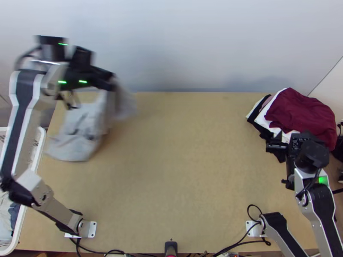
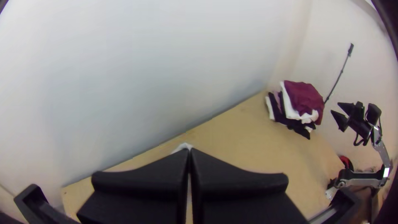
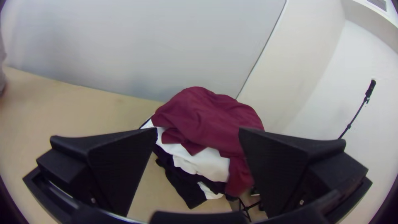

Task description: Fold the t-shirt

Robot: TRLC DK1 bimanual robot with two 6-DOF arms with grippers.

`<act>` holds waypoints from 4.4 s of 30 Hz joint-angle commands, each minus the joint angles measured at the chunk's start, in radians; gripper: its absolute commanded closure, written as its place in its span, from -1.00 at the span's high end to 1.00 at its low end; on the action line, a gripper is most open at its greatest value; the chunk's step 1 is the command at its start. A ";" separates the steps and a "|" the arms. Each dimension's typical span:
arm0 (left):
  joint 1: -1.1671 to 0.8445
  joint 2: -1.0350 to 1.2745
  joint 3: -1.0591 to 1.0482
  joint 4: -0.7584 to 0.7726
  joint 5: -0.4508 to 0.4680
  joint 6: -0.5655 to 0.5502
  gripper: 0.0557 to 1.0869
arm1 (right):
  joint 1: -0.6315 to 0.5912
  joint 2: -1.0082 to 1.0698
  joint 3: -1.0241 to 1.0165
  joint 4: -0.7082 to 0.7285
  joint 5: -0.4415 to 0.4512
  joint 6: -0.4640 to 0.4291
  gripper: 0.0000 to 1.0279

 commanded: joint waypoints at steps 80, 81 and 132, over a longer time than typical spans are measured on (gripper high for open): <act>0.208 0.185 -0.354 -0.013 -0.073 0.295 0.90 | 0.217 0.899 0.452 -0.268 -0.563 0.198 0.69; 0.208 0.184 -0.340 -0.024 -0.073 0.298 0.90 | 0.217 0.917 0.467 -0.279 -0.588 0.201 0.69; 0.199 0.148 -0.514 -0.014 -0.021 0.344 0.90 | 0.235 1.248 0.616 -0.279 -0.888 0.234 -0.72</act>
